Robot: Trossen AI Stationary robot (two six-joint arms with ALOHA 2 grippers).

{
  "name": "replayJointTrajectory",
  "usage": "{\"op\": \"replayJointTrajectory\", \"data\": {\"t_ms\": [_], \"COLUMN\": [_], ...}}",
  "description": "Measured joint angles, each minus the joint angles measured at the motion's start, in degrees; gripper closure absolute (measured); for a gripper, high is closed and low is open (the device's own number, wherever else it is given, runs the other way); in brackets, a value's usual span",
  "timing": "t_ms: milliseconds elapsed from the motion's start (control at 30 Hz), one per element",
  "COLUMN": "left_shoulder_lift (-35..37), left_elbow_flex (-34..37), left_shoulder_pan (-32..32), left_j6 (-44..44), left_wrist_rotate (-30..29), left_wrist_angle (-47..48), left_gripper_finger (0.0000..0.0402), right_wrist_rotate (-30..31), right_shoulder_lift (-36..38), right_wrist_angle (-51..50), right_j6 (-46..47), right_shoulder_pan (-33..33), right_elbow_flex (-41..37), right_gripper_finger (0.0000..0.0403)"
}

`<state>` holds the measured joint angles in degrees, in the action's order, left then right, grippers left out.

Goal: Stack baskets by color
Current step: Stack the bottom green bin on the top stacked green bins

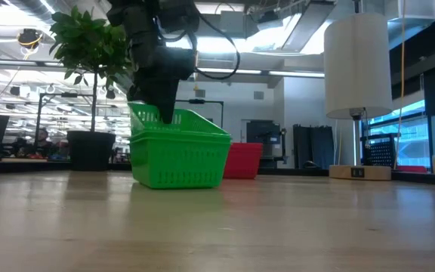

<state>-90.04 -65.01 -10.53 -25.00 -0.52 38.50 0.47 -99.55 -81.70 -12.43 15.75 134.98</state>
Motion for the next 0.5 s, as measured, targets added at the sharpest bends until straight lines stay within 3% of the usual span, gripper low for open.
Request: {"op": "replayJointTrajectory", "data": {"t_ms": [300, 500], "left_shoulder_lift": [0.02, 0.09], "left_elbow_flex": [-3.4, -11.99], "left_shoulder_pan": [-0.41, -0.41], "left_j6": [2.53, 5.08], "left_wrist_rotate": [6.72, 0.2], "left_wrist_angle": [3.85, 14.86], "left_gripper_finger": [0.03, 0.0298], "right_wrist_rotate": [0.0, 0.0], "right_shoulder_lift": [0.0, 0.0], "right_wrist_angle": [0.0, -0.01], "right_j6": [-0.01, -0.02], "right_shoulder_pan": [0.0, 0.0], "right_elbow_flex": [0.0, 0.0], "right_gripper_finger": [0.0359, 0.0359]}}
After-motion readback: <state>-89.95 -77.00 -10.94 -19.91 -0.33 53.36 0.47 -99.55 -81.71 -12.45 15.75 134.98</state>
